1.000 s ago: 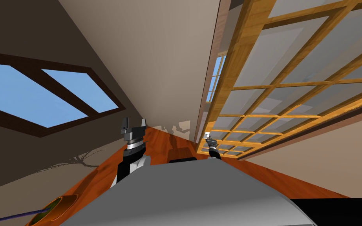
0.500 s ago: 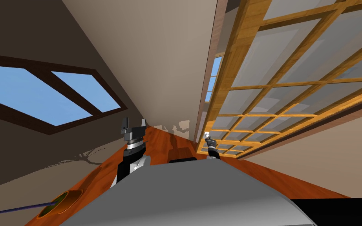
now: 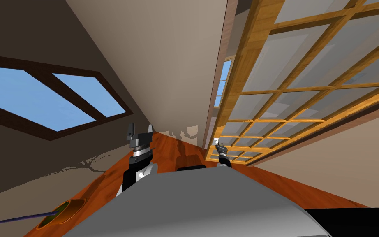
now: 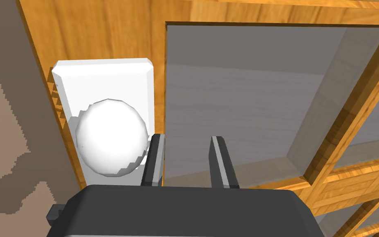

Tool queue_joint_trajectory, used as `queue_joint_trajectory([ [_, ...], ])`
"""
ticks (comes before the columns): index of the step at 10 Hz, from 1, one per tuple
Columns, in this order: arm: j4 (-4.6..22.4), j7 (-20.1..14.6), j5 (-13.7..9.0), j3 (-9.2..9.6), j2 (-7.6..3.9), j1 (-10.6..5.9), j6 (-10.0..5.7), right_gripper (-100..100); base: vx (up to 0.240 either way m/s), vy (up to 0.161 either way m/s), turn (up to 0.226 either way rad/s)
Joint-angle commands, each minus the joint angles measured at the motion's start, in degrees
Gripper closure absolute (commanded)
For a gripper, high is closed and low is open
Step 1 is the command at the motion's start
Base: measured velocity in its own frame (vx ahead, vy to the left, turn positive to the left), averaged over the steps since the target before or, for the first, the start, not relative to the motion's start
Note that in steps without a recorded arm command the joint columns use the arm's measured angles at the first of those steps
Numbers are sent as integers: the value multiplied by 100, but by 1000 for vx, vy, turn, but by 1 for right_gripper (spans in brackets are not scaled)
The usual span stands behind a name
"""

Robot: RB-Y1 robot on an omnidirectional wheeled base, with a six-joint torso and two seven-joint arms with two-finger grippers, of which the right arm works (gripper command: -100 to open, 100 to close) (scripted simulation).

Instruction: Pull the door open

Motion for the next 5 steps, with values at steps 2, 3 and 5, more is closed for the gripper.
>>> queue_joint_trajectory([
  [2, -64, 39, -46, -35, 20, -169, 240, -100, 39, 49, -48],
  [3, -72, 56, -71, -100, -31, -45, 226, -100, 19, -2, -50],
  [5, -72, 56, -71, -100, -31, -45, 226, 100, -4, -6, 28],
])
